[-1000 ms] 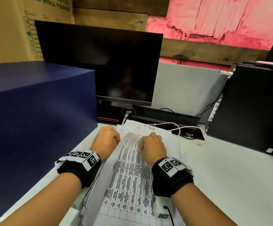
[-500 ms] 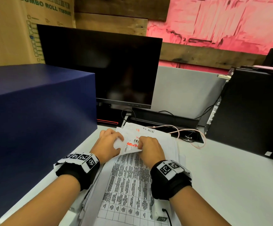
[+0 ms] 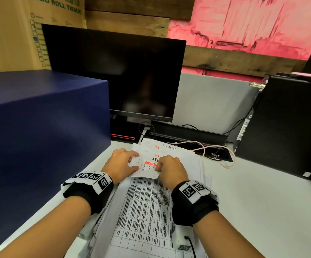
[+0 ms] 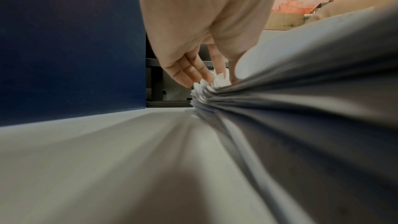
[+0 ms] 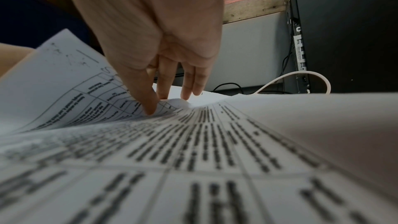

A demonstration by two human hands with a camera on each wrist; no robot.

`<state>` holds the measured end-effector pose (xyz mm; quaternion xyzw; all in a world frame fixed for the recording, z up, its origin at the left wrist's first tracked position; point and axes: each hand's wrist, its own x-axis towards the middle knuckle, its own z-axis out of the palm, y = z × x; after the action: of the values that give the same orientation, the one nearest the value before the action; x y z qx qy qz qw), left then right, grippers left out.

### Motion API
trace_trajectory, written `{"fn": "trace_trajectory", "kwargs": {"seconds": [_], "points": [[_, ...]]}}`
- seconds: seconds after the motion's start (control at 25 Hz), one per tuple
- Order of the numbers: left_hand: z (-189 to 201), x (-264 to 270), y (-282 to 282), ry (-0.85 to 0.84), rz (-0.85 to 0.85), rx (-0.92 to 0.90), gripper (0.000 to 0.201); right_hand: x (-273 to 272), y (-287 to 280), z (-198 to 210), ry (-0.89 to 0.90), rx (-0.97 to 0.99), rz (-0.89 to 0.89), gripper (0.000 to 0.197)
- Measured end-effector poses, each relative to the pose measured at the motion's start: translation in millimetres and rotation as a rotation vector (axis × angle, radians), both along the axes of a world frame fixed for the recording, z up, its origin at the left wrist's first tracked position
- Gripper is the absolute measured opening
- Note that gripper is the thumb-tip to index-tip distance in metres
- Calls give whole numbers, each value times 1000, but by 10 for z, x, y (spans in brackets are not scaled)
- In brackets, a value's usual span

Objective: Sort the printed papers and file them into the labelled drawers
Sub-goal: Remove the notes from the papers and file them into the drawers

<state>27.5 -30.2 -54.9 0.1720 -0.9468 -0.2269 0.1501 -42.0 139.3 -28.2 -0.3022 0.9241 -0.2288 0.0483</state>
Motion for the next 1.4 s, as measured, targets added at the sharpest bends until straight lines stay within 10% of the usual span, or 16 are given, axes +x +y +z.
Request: {"fn": "trace_trajectory", "kwargs": {"seconds": [0.48,0.6,0.76,1.08,1.4], "points": [[115,52,147,236,-104,209,10,-34,-29,-47,-4,-7,-65,20],[161,79,214,219,-134,332,17,-40,-30,-72,46,29,20,50],[128,60,181,210,-88,405,21,-19,-8,-20,104,116,73,23],[-20,-18,6,50,19,94,49,-43,-26,-50,128,47,17,16],[47,23,60,157,-117,127,19,-50,-53,-74,66,8,-23,20]]}}
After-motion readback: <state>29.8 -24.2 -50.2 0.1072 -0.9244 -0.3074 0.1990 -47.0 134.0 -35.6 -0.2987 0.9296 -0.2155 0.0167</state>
